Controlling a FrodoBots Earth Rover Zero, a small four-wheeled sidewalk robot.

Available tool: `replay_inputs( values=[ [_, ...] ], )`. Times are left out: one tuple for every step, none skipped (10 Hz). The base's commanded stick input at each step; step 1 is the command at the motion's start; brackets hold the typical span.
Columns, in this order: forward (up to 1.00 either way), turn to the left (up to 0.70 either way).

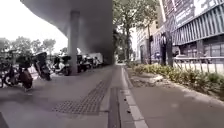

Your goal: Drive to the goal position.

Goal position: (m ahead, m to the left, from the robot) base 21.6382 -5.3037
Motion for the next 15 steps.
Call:
replay_inputs(
  values=[
    [0.45, 0.0],
    [0.45, 0.0],
    [0.45, 0.0],
    [0.45, 0.0],
    [0.45, 0.0],
    [0.45, 0.0],
    [0.45, 0.0],
    [0.45, 0.0],
    [0.45, 0.0],
    [0.45, 0.0],
    [0.45, 0.0],
    [0.45, 0.0],
    [0.45, 0.0],
    [0.45, 0.0],
    [0.45, 0.0]
  ],
)
